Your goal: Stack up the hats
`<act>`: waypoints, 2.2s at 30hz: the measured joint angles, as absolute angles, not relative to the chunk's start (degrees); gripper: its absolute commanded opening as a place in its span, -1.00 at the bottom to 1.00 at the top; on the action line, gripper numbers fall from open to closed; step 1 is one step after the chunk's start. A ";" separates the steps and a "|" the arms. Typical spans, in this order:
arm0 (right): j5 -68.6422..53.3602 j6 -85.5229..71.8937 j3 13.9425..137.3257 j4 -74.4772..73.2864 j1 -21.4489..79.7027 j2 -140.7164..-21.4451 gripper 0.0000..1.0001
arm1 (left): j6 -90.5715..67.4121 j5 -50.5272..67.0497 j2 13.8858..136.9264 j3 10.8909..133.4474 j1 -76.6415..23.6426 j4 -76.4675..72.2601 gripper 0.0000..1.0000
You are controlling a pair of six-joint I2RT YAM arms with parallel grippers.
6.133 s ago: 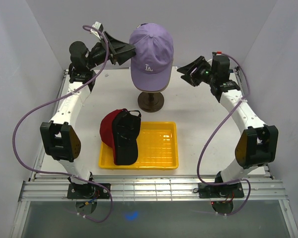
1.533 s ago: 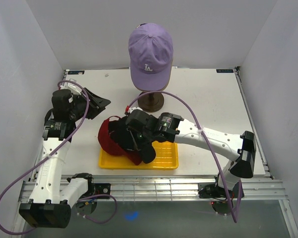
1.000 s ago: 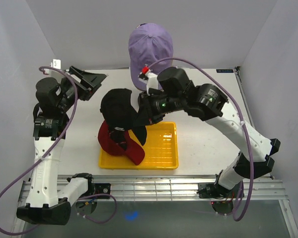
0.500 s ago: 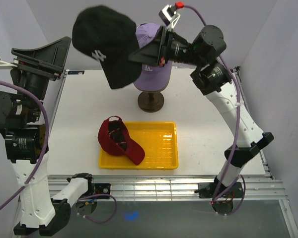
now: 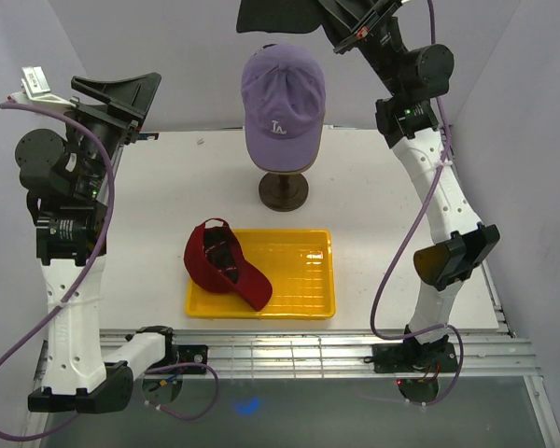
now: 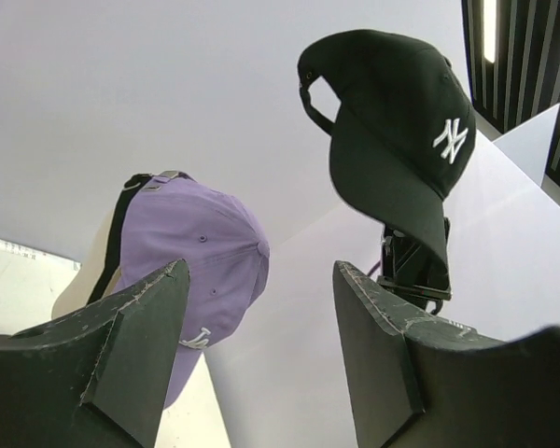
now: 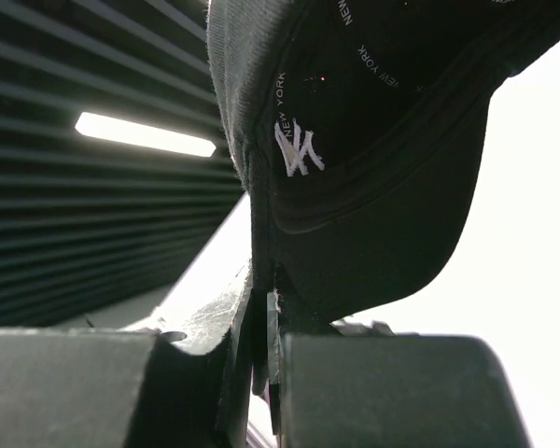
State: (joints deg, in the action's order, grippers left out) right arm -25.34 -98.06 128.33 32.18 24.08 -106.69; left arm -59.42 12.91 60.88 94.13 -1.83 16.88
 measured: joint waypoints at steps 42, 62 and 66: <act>-21.34 -113.95 86.17 61.10 23.09 -98.91 -0.84 | -60.45 17.41 61.41 88.47 -1.83 14.61 0.44; -23.40 -114.06 80.75 71.92 23.09 -99.79 -0.85 | -60.71 23.94 64.75 86.61 -1.83 11.09 0.46; -24.14 -114.06 80.36 72.23 23.09 -100.03 -0.84 | -62.11 29.10 68.27 86.61 -1.85 8.01 0.49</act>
